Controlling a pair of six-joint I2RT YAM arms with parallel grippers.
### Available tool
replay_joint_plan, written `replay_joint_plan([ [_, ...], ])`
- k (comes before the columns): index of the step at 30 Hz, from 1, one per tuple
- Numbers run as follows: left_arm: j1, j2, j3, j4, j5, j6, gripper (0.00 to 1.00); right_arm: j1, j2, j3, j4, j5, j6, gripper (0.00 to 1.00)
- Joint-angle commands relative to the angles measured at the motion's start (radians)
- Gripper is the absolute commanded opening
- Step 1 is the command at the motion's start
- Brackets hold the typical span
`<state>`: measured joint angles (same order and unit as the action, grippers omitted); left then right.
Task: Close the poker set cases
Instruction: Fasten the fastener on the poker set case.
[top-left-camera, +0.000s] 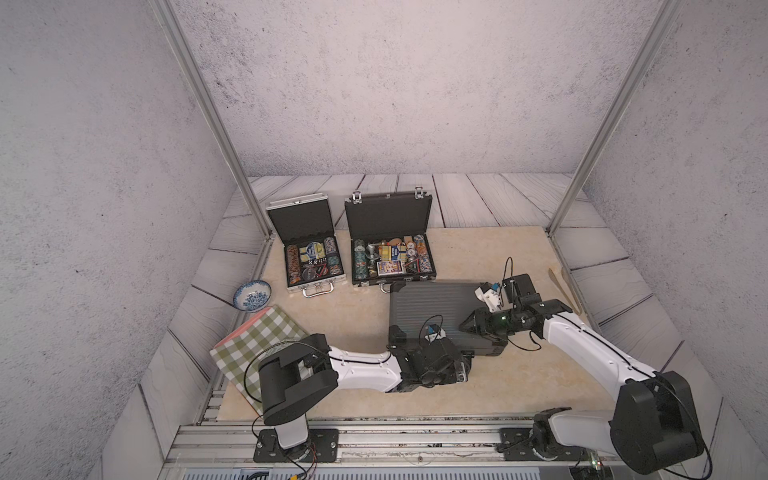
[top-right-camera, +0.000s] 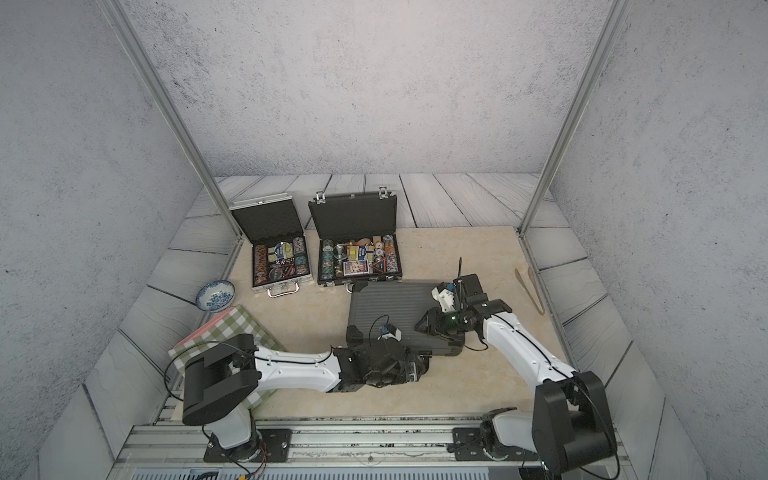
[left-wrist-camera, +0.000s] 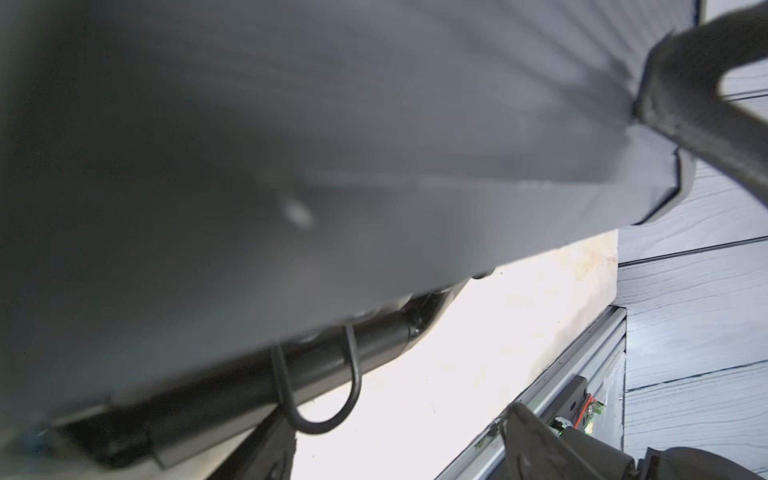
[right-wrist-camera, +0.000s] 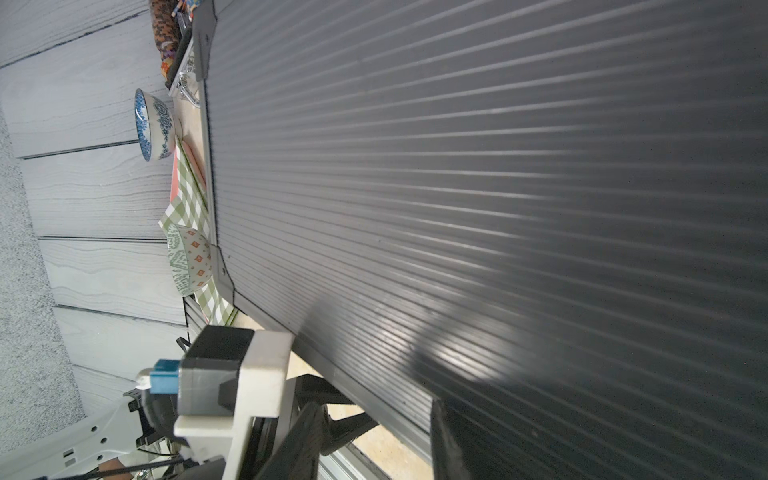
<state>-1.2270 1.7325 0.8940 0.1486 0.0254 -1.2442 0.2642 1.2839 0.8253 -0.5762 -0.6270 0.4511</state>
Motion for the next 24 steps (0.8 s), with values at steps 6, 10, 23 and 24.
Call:
replay_joint_plan([
  [6,-0.003,-0.017,-0.092,0.220,-0.058,-0.109,0.80,-0.008,0.022,-0.083,-0.149,0.127,-0.015,0.46],
  [10,-0.003,-0.026,-0.102,0.273,-0.070,-0.094,0.81,-0.010,0.017,-0.086,-0.156,0.130,-0.021,0.46],
  [23,-0.001,-0.098,-0.088,0.201,-0.171,-0.032,0.81,-0.021,0.000,-0.074,-0.176,0.121,-0.018,0.46],
  [24,0.000,-0.101,-0.087,0.212,-0.187,-0.020,0.81,-0.022,0.001,-0.074,-0.177,0.122,-0.019,0.46],
])
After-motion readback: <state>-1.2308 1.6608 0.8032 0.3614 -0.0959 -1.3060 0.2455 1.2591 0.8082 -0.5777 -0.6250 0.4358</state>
